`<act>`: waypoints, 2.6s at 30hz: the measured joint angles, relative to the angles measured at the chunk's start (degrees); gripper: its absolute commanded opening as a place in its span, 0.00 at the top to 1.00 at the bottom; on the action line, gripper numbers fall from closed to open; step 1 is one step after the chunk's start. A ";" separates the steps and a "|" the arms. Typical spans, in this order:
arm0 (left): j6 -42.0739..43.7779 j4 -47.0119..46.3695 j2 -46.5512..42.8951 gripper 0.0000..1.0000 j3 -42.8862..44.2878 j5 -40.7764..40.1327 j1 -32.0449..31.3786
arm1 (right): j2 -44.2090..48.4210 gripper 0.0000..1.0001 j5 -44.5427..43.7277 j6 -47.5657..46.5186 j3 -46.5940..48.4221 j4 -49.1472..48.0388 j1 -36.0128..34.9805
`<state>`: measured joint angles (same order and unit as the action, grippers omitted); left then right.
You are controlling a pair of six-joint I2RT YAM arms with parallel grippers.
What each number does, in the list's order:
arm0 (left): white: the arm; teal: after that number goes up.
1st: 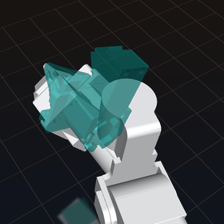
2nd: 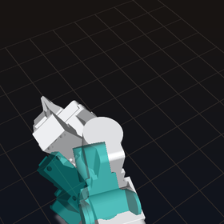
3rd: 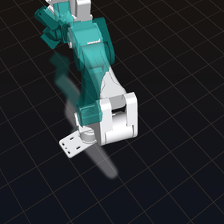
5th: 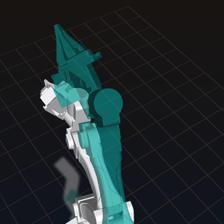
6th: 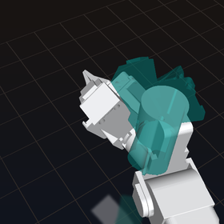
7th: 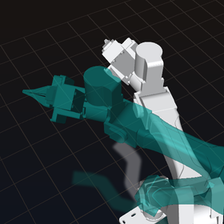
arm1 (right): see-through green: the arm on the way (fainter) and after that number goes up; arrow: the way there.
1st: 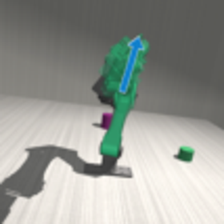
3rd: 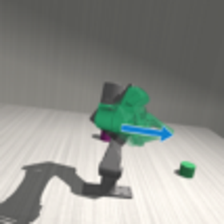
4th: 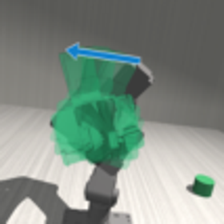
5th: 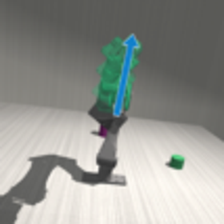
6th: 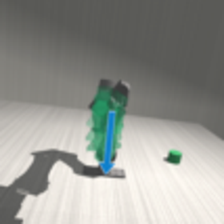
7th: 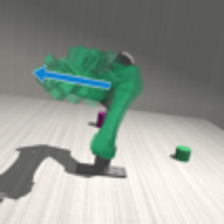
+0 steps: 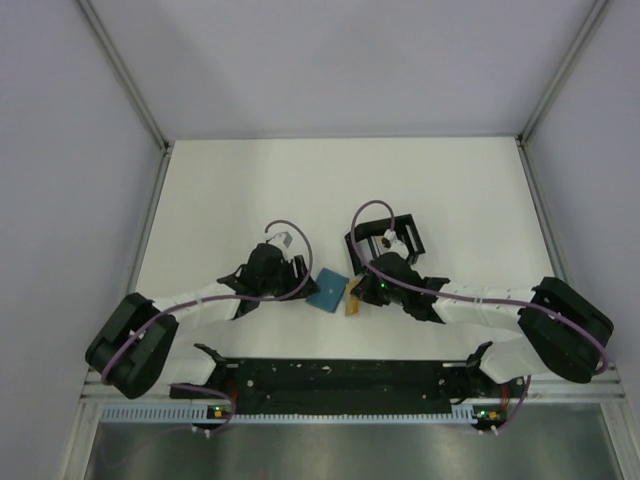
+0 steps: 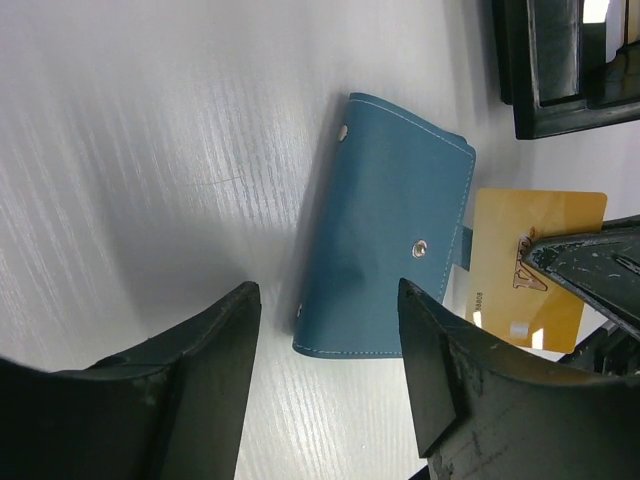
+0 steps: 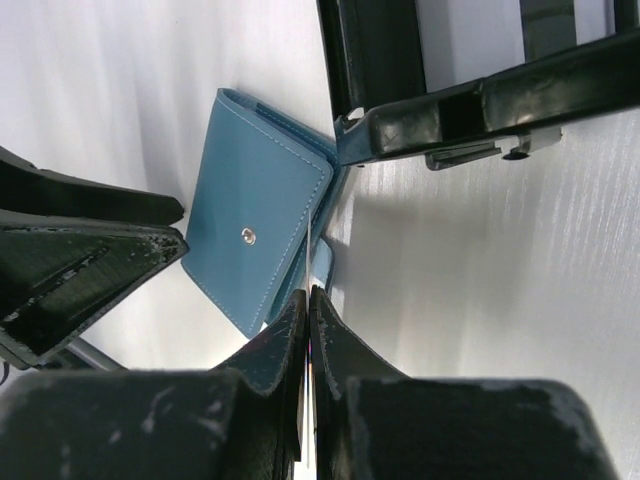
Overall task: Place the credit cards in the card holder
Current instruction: Open the card holder at the center of the board.
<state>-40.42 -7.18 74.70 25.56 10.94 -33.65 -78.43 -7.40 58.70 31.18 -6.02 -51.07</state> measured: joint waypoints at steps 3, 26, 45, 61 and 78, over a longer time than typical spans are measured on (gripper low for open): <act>-0.09 -0.22 0.37 0.46 0.00 0.00 -0.37 | 0.59 1.00 0.07 0.37 -0.09 -0.44 0.04; -1.40 -0.15 0.85 0.85 0.00 -0.94 -2.36 | 2.21 1.00 0.39 1.99 -2.67 -1.53 1.25; -2.54 -0.42 1.86 0.84 0.00 -1.31 -4.83 | 2.29 1.00 1.68 2.95 -4.57 -4.66 2.38; -3.10 -0.87 1.31 0.45 0.00 -1.33 -5.90 | -0.20 1.00 9.86 -0.59 -4.04 -12.26 3.76; -2.95 -1.73 -7.85 0.13 -2.25 -5.70 -5.88 | -7.65 1.00 18.10 -1.68 0.52 -21.05 3.78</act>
<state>-43.38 -8.91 66.85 23.31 5.23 -39.53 -86.08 10.70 57.01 31.70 -27.07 -47.29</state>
